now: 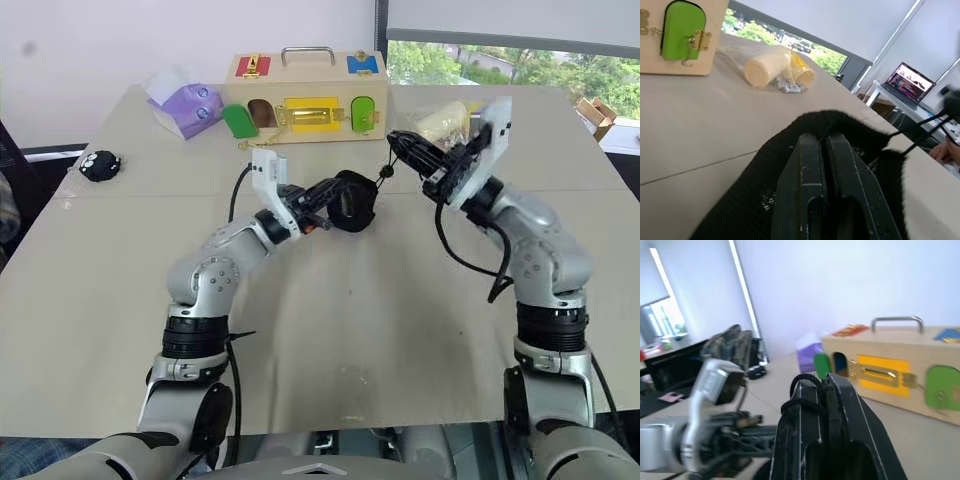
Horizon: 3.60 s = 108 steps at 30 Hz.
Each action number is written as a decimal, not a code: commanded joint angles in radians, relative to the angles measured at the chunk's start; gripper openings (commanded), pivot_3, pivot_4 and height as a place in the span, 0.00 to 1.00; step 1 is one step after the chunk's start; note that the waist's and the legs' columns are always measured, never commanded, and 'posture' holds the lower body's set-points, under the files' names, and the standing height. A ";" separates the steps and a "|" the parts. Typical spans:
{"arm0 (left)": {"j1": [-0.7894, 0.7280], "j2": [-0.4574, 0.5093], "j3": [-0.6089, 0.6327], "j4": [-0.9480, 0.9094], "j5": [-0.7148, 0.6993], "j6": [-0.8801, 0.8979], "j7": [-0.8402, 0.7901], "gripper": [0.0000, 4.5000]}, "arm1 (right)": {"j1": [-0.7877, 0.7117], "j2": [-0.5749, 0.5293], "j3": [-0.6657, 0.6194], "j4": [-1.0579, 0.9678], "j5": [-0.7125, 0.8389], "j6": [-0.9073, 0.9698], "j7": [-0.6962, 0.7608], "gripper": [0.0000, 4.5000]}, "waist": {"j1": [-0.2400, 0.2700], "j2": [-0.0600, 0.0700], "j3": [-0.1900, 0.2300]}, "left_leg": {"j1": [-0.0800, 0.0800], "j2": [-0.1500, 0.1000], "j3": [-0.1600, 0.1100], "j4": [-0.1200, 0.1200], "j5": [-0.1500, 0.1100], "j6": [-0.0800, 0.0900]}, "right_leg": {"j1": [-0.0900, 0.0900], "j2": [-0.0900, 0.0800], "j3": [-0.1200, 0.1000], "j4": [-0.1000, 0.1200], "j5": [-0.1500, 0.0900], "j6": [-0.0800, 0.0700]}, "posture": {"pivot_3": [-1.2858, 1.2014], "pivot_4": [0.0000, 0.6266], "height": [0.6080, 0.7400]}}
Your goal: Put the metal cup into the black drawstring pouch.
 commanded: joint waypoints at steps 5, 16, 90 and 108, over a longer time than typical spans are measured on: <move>0.027 0.037 -0.033 -0.121 -0.030 -0.044 -0.089 0.52 | -0.173 0.005 0.011 -0.026 -0.009 -0.003 -0.055 0.00 | -0.005 0.000 0.000 | 0.000 0.000 0.000 -0.001 0.000 0.000 | -0.001 0.000 0.000 0.001 0.000 0.000 | 0.52 0.24 1.00; -0.070 0.031 -0.084 -0.164 0.001 -0.188 -0.152 0.61 | -0.223 0.001 0.076 -0.047 -0.039 0.004 -0.052 0.00 | -0.001 0.000 0.000 | -0.001 0.000 0.000 -0.001 0.000 0.000 | -0.001 0.000 0.000 0.000 0.000 0.000 | 0.52 0.24 1.00; 0.059 0.168 -0.279 0.004 0.312 -0.410 -0.259 0.05 | -0.337 0.146 -0.173 -0.064 0.480 0.094 -0.232 0.00 | -0.003 0.001 0.001 | -0.001 0.000 0.000 -0.002 0.000 0.000 | -0.002 0.000 -0.001 -0.001 0.000 0.000 | 0.52 0.24 1.00; 0.141 0.200 -0.184 -0.108 0.195 -0.389 -0.312 0.98 | -0.308 0.093 -0.166 -0.084 0.755 0.112 -0.314 0.00 | -0.006 0.002 0.002 | -0.002 0.000 0.000 -0.002 -0.001 0.001 | -0.002 0.000 0.000 -0.001 0.000 0.000 | 0.52 0.24 1.00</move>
